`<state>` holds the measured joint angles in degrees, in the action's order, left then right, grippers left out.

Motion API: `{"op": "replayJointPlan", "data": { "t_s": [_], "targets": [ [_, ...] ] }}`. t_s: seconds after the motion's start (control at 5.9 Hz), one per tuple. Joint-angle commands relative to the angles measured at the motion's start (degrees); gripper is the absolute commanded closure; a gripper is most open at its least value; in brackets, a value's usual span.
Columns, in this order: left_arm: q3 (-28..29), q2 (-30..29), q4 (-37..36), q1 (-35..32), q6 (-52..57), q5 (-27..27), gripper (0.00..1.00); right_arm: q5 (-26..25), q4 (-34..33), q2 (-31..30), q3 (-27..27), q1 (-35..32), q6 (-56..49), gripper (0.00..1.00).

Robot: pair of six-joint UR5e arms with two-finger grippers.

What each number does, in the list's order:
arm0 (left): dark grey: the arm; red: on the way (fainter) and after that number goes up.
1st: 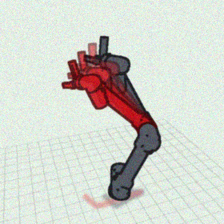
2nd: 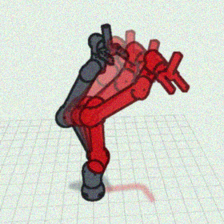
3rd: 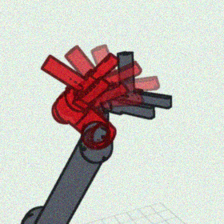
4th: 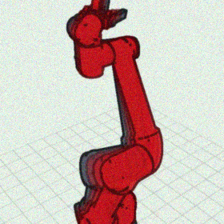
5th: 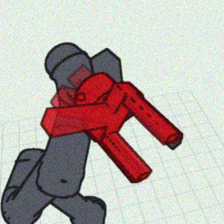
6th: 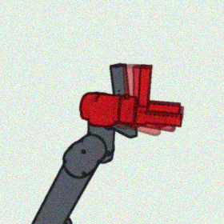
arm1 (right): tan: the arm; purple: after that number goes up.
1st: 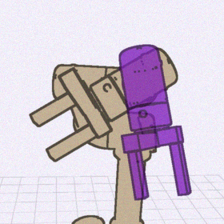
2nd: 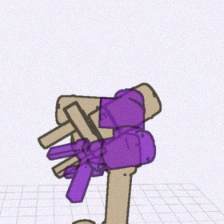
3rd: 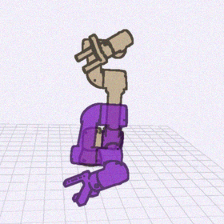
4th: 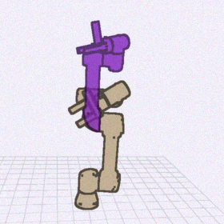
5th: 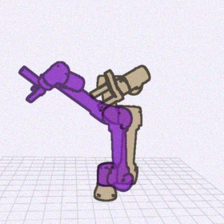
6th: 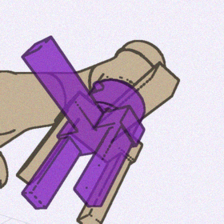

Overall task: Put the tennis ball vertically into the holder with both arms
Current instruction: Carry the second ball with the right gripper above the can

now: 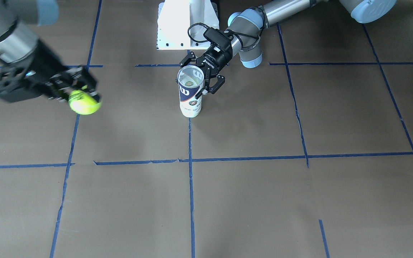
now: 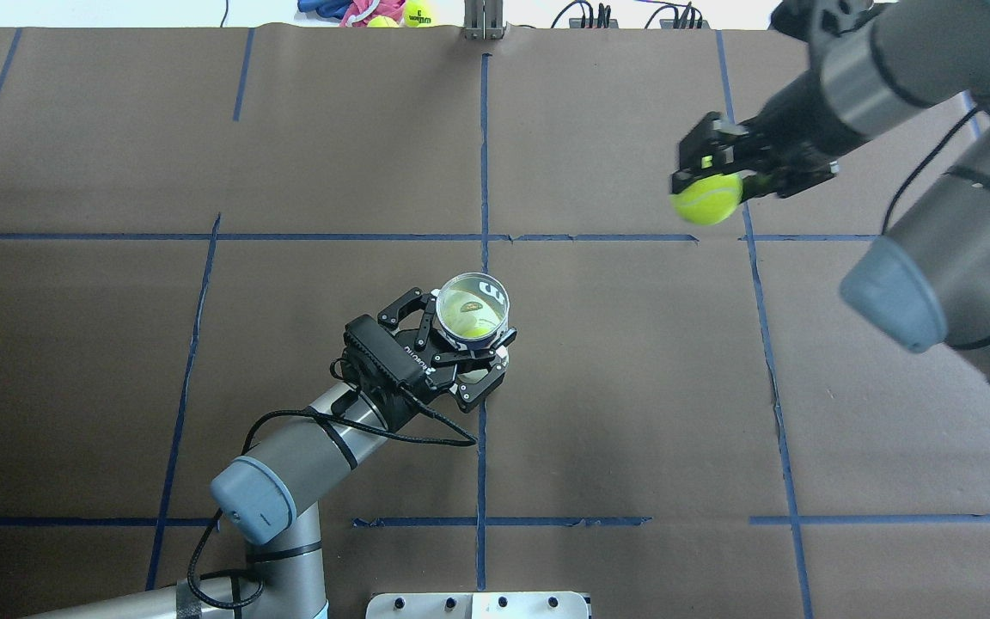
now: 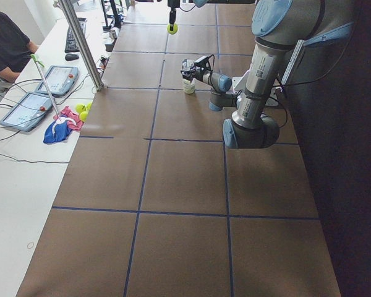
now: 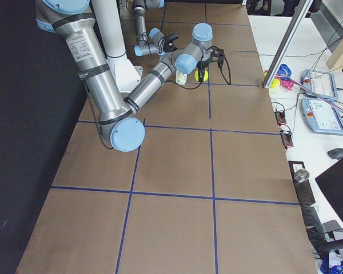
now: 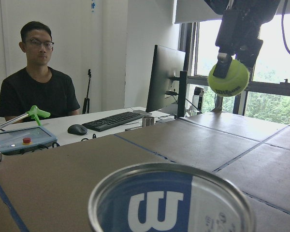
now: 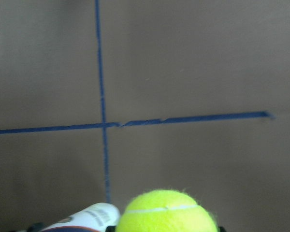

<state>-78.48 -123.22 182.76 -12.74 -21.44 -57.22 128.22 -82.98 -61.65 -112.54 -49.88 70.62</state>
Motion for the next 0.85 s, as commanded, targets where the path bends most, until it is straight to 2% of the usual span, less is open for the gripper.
{"op": "replayJointPlan", "data": {
  "t_s": [0.0,0.17,0.51,0.68],
  "targets": [
    [0.2,0.0,0.0,0.0,0.1,0.0,0.13,-16.7,-0.2,10.8,-0.1,15.4,18.0,0.99],
    [0.2,0.0,0.0,0.0,0.0,0.0,0.13,-20.7,-0.2,12.1,0.4,18.5,19.3,0.99],
    [0.2,0.0,0.0,0.1,0.1,0.0,0.13,-20.7,-0.3,11.6,0.5,19.2,18.9,0.98],
    [0.2,0.0,0.0,0.0,0.1,0.0,0.13,-20.7,-0.3,11.4,0.5,19.2,18.7,0.93]
  ]
}}
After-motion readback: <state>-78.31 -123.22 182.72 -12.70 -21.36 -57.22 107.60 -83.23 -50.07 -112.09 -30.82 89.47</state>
